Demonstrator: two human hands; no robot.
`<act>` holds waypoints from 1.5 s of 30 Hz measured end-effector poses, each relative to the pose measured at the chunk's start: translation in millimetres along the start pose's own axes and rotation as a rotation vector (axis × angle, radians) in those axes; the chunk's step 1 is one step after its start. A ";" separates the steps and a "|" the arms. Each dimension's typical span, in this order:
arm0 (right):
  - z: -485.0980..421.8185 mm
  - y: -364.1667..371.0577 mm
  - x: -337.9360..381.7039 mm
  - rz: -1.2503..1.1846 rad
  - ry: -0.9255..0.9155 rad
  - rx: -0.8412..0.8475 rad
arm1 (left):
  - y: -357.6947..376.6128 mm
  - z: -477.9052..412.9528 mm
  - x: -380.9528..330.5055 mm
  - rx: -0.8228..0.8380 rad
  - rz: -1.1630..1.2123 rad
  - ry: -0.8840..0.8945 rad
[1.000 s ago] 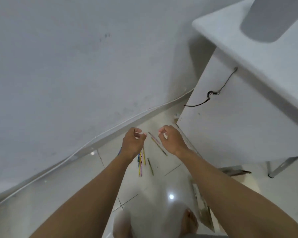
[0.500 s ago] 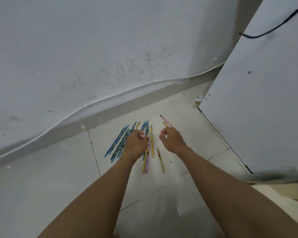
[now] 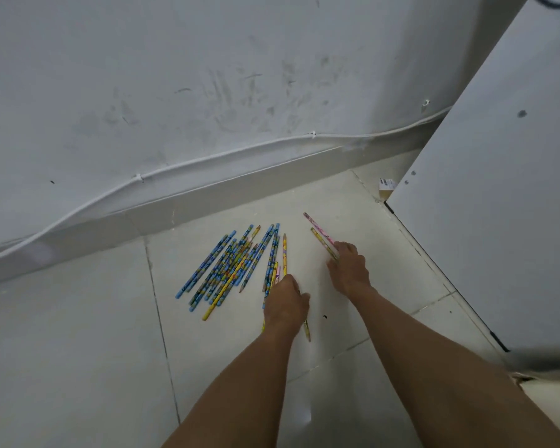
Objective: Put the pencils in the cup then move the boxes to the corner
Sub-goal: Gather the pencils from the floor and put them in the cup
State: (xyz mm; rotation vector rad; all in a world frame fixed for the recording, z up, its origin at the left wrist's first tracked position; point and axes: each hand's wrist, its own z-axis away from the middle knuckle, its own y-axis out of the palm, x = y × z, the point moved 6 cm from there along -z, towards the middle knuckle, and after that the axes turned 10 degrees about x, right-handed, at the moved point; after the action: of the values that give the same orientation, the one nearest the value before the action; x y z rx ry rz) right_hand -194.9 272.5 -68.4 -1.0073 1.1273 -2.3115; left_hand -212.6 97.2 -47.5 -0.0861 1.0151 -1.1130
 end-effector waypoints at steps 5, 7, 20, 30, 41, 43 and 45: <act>-18.3 7.9 1.2 0.115 0.005 -0.016 | 17.9 -13.9 -1.9 0.017 -0.074 -0.039; -22.0 8.4 -1.6 0.130 0.004 -0.044 | 26.4 -15.5 -0.2 0.018 -0.085 -0.074; -21.9 21.0 3.2 0.143 0.072 0.067 | 33.5 -28.6 -7.4 -0.025 0.138 -0.035; 3.0 35.1 34.6 -0.220 -0.146 0.317 | -1.4 -37.5 8.9 -0.130 0.598 -0.117; 37.5 53.3 93.6 -0.300 -0.337 0.531 | -35.9 -32.9 28.9 -0.184 0.733 -0.074; 40.8 58.8 98.1 -0.367 -0.336 0.580 | -42.3 -29.6 30.4 -0.172 0.720 -0.071; 43.8 59.7 100.1 -0.422 -0.313 0.609 | -46.4 -27.9 33.5 -0.168 0.700 -0.083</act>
State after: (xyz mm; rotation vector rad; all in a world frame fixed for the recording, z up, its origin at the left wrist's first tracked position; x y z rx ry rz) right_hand -228.4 153.5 -53.5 -1.3656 0.0652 -2.4384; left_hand -262.7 60.1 -60.3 0.0854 0.9545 -0.3837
